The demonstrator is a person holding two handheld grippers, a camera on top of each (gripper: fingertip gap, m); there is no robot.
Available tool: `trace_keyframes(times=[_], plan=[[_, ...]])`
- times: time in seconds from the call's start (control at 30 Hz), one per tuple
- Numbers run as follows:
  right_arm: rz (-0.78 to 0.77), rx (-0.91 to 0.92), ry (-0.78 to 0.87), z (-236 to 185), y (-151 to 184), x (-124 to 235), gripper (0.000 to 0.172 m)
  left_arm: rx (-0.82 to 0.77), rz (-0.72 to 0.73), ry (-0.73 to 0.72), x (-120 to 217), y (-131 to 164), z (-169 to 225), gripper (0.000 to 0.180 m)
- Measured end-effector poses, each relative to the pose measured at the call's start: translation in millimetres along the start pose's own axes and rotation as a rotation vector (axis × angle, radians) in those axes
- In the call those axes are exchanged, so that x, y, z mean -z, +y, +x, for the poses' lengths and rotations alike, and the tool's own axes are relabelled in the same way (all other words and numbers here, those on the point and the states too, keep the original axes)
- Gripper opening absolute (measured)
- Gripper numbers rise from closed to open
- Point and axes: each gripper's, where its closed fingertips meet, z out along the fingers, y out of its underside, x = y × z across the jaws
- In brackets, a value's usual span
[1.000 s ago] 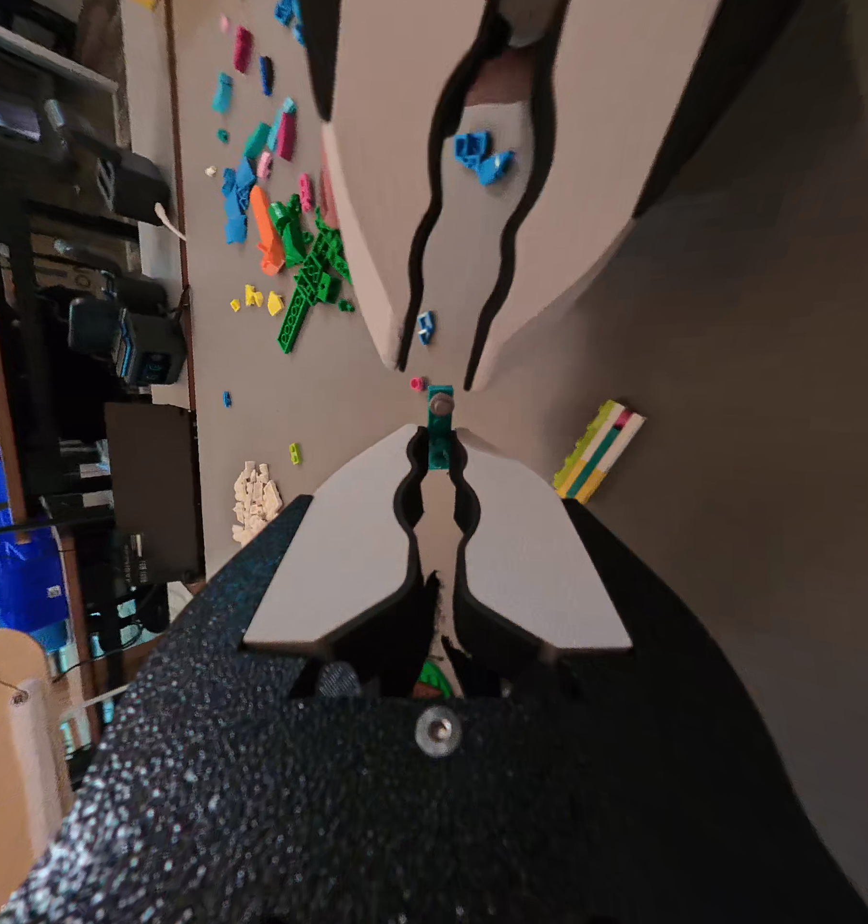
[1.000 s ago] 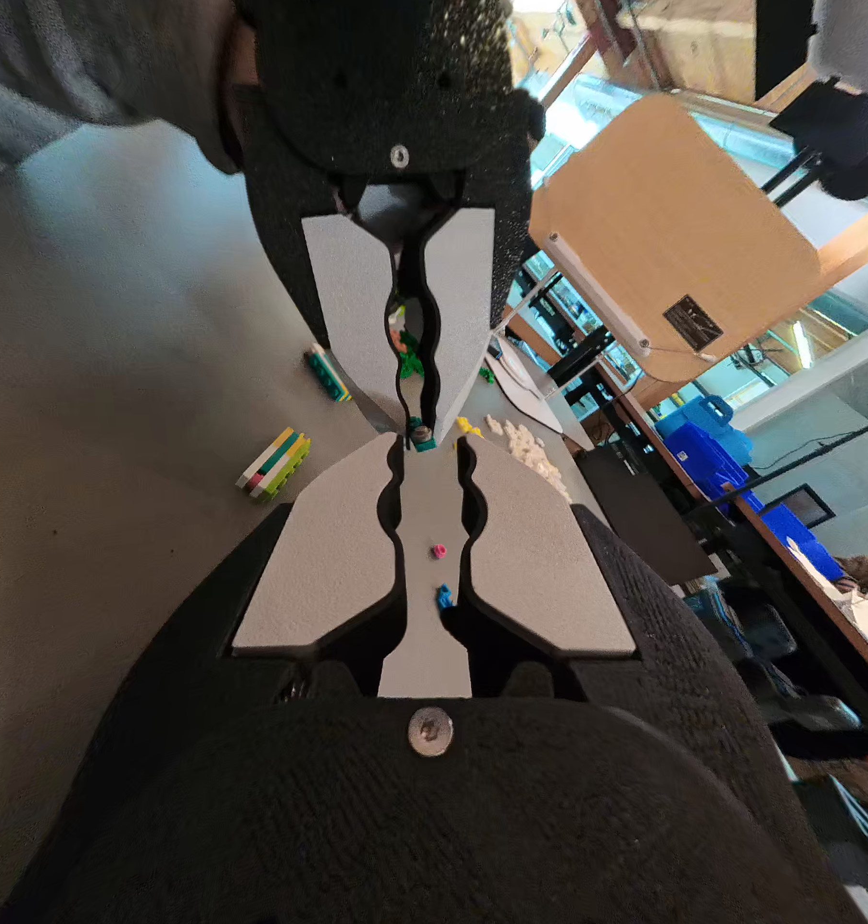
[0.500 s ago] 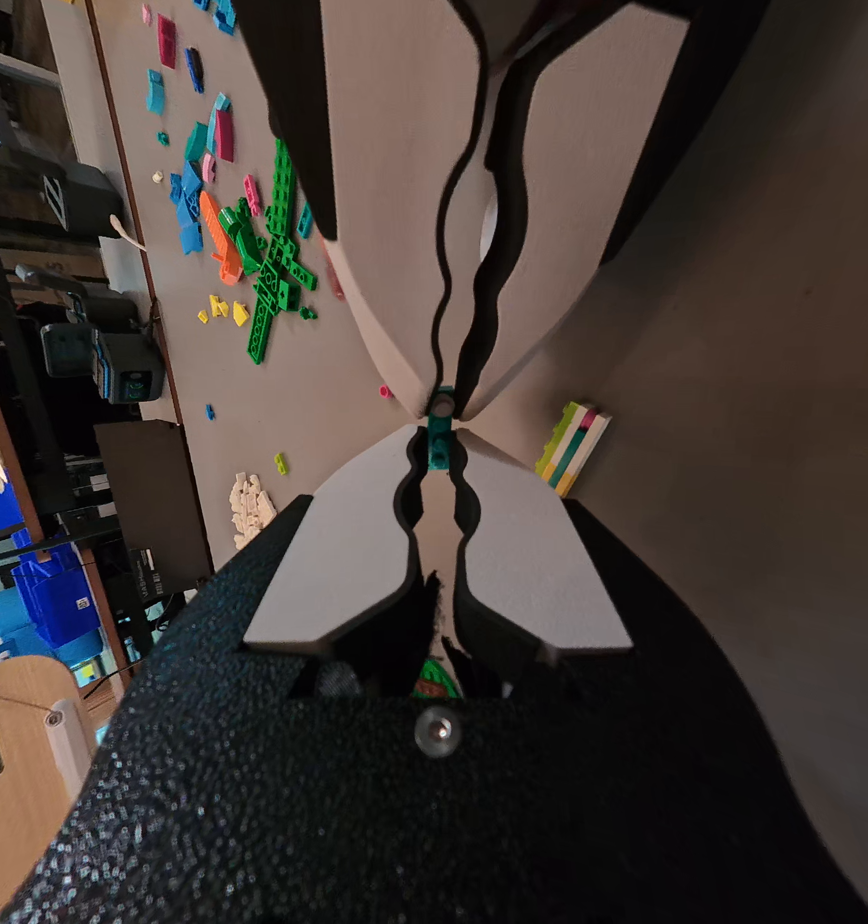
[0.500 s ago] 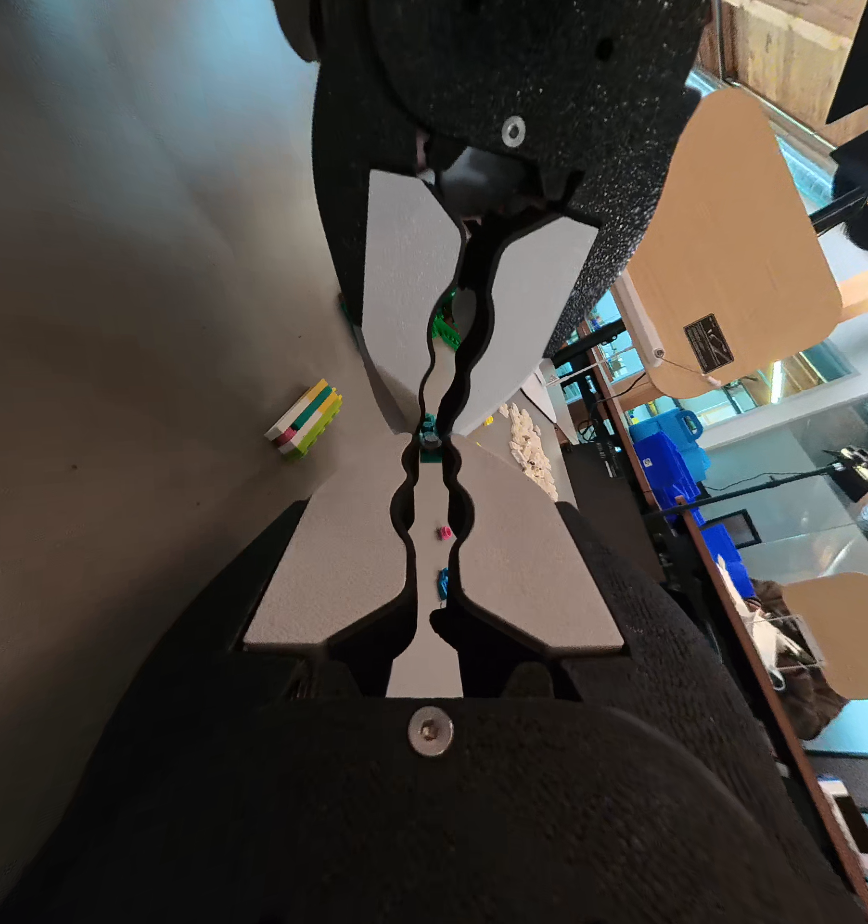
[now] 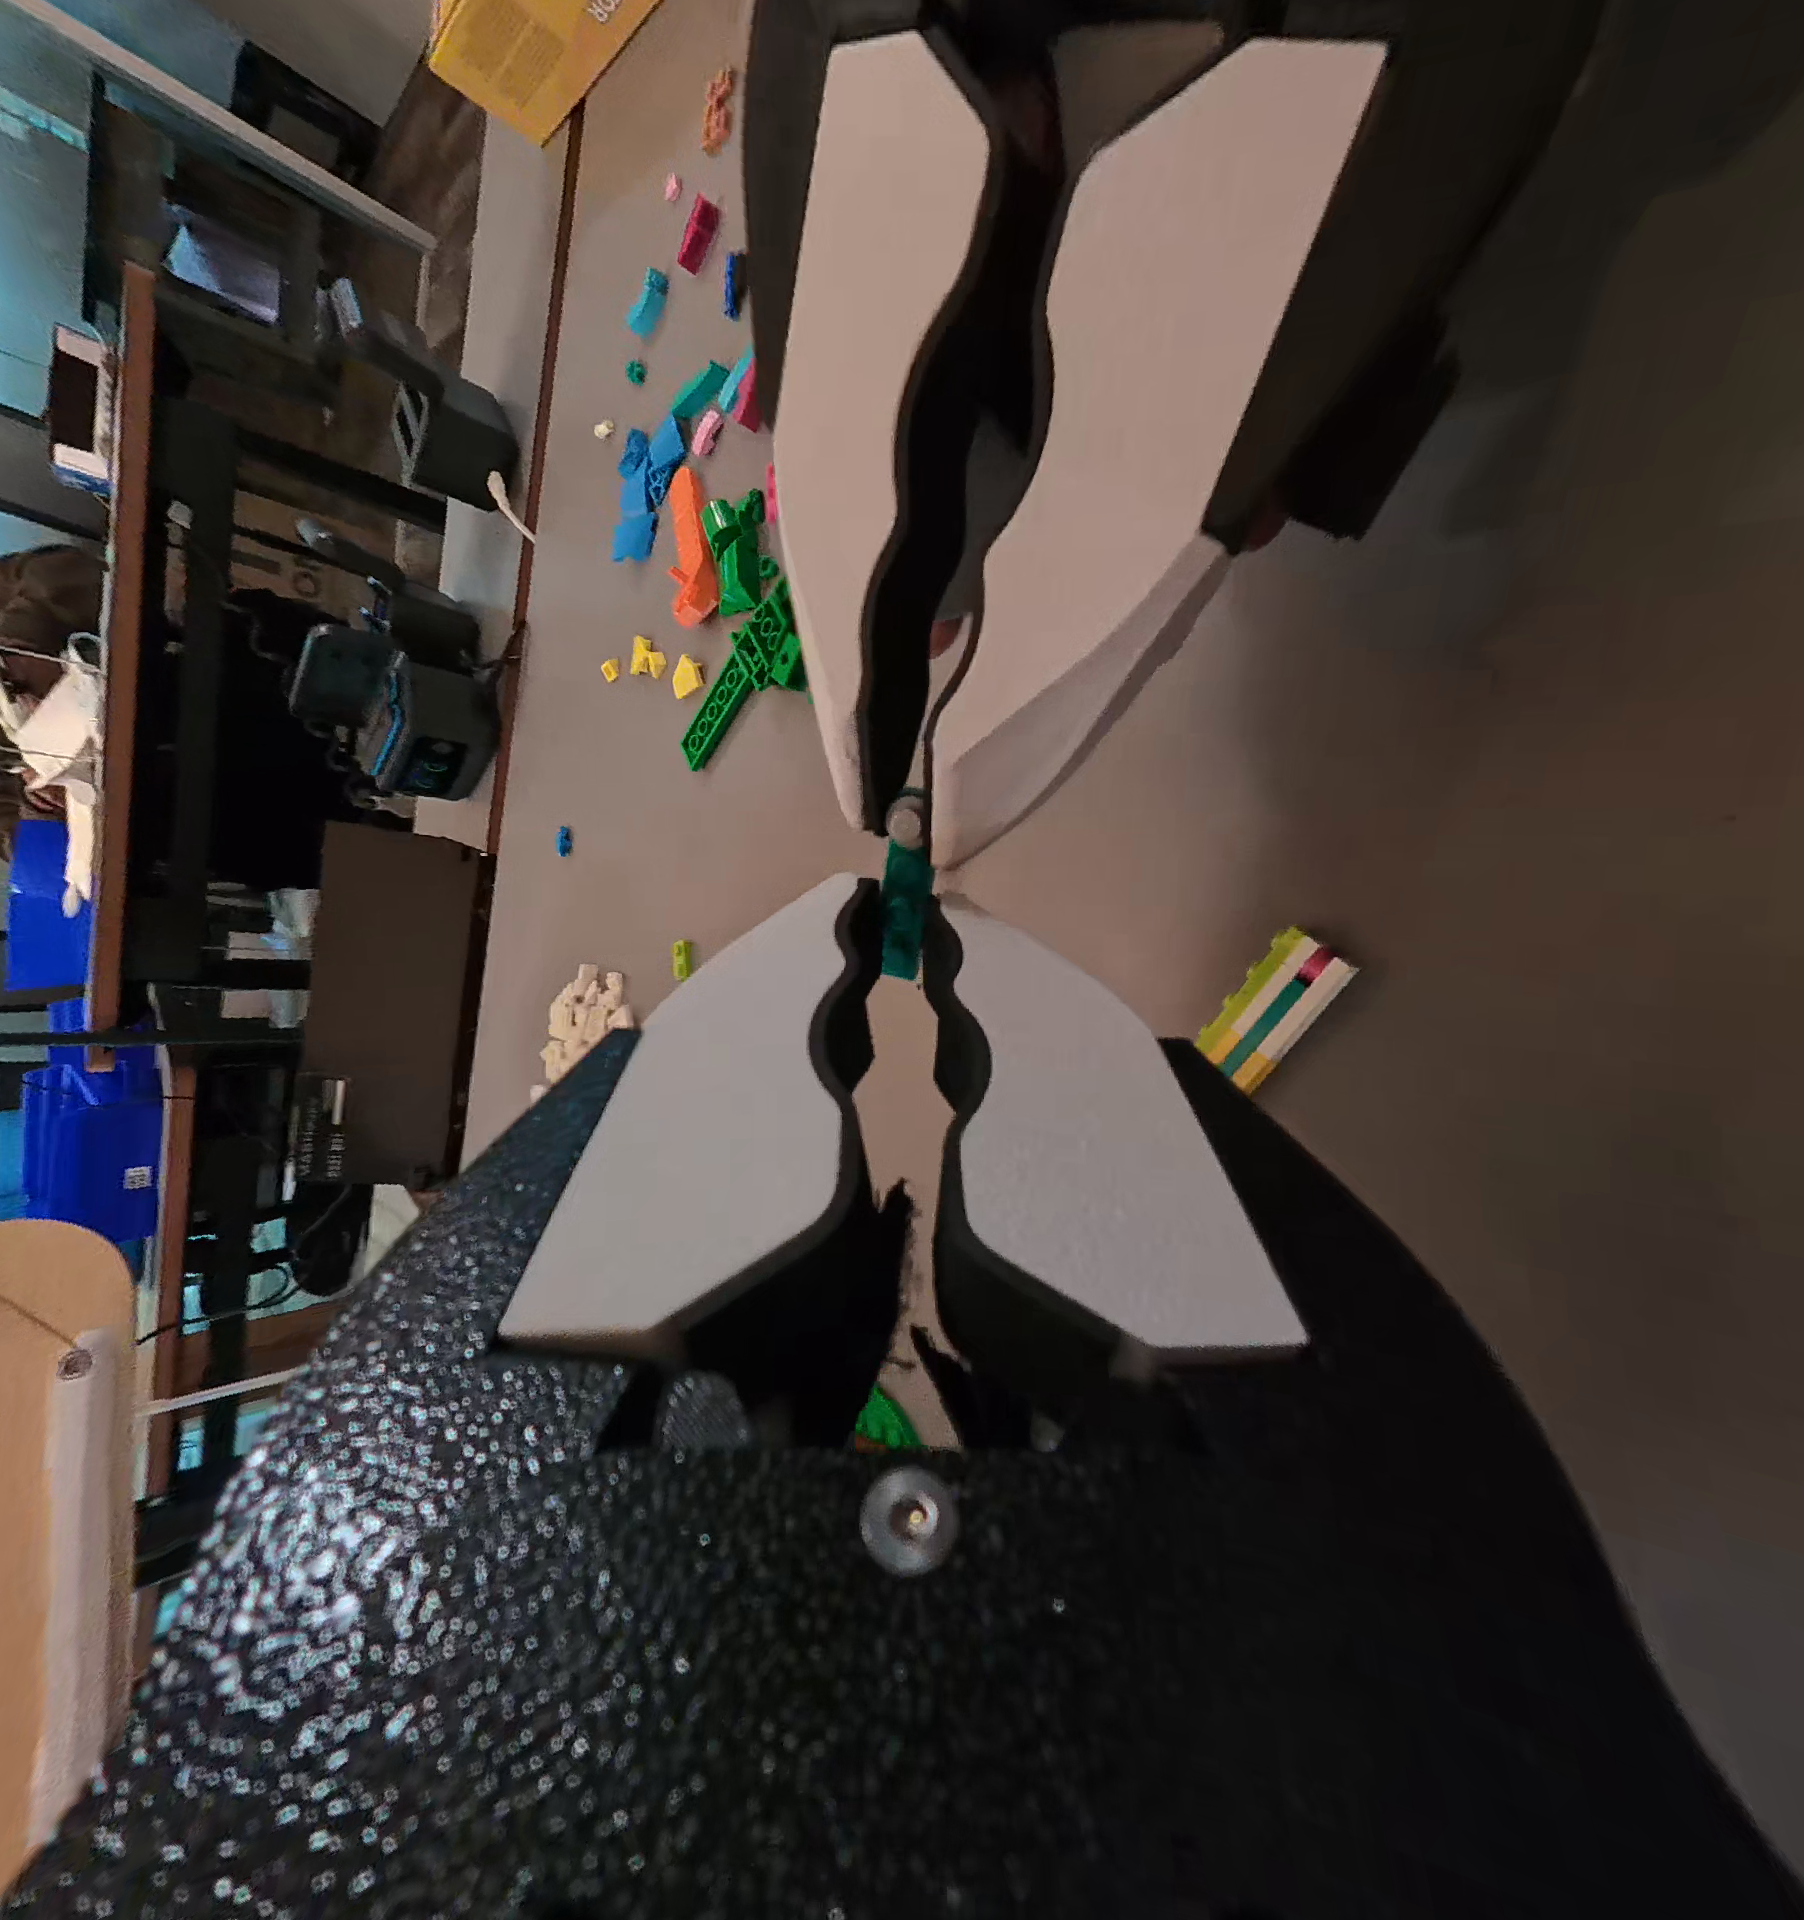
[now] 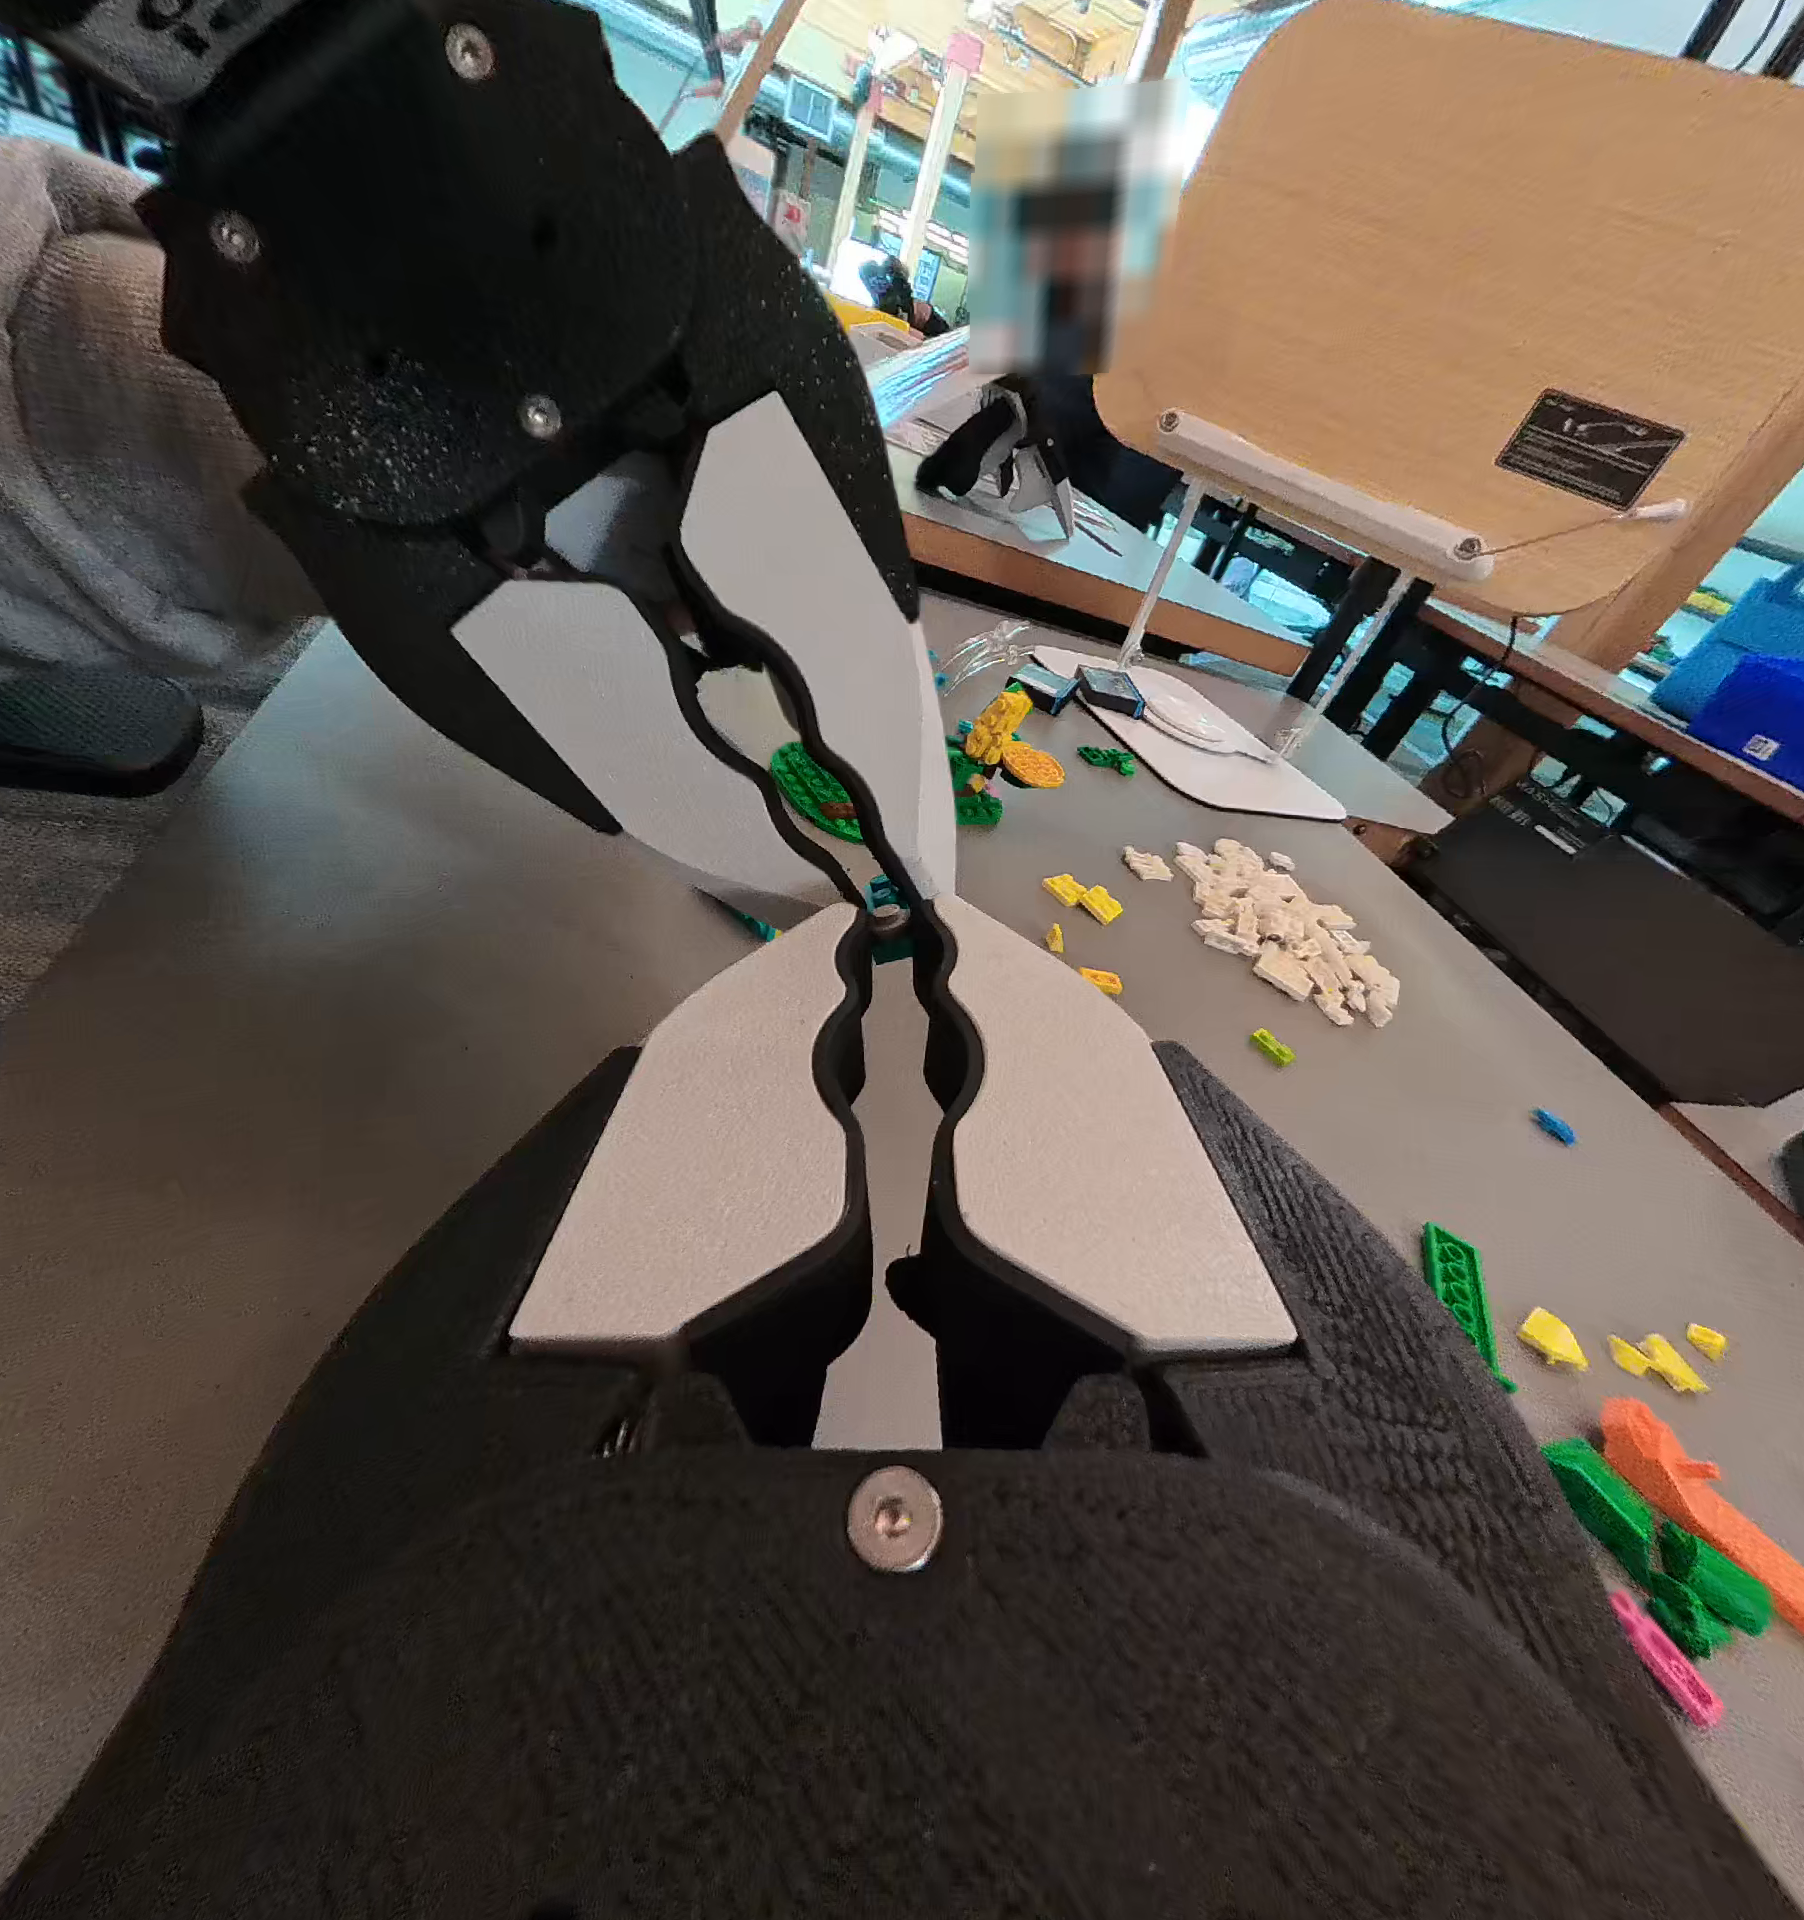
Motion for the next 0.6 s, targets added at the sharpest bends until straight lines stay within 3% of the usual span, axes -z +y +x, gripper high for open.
trace_keyframes(times=[0.13,0.43,0.53,0.6], plan=[[-0.037,0.179,0.018,-4,5,-1,0.006,0.052,-0.009,0.072,-2,3,7,0.008],[-0.107,1.111,0.218,-14,8,0,0.006,0.222,-0.011,0.193,-2,5,16,0.010],[-0.108,1.096,0.203,-15,10,0,0.006,0.266,0.012,0.229,-3,5,19,0.009],[-0.087,0.822,0.147,-14,8,0,0.005,0.300,0.061,0.247,1,3,18,0.009]])
